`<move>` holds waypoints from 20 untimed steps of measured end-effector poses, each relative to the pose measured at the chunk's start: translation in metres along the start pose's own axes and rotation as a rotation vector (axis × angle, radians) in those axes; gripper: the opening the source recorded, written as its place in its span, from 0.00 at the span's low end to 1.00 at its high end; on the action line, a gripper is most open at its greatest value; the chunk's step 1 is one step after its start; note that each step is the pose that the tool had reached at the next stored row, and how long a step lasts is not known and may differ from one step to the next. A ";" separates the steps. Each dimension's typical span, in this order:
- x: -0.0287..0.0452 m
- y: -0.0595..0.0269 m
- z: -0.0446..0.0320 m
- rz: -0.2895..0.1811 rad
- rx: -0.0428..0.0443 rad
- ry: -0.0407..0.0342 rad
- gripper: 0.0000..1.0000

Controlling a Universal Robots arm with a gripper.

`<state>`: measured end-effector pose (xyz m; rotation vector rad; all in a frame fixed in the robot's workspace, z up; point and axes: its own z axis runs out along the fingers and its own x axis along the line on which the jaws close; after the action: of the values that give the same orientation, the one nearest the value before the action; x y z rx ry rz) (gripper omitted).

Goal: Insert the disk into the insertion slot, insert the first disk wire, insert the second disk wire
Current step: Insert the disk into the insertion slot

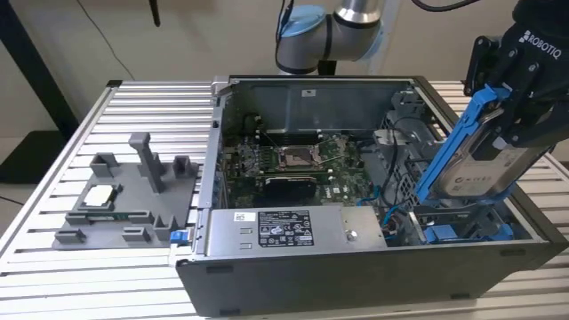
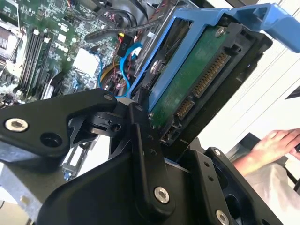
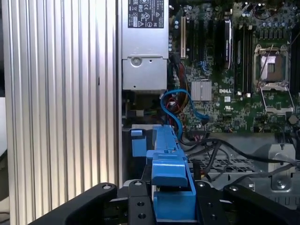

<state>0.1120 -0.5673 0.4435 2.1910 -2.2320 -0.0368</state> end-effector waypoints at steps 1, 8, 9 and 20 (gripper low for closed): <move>0.0000 -0.0013 0.0017 0.000 0.0000 -0.0001 0.33; -0.0001 -0.0108 0.0141 0.000 0.0000 -0.0003 0.33; 0.0000 -0.0112 0.0159 0.000 0.0000 -0.0003 0.33; 0.0064 -0.0118 0.0351 0.000 0.0000 -0.0051 0.33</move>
<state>0.1228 -0.5737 0.4081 2.1936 -2.2344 -0.0424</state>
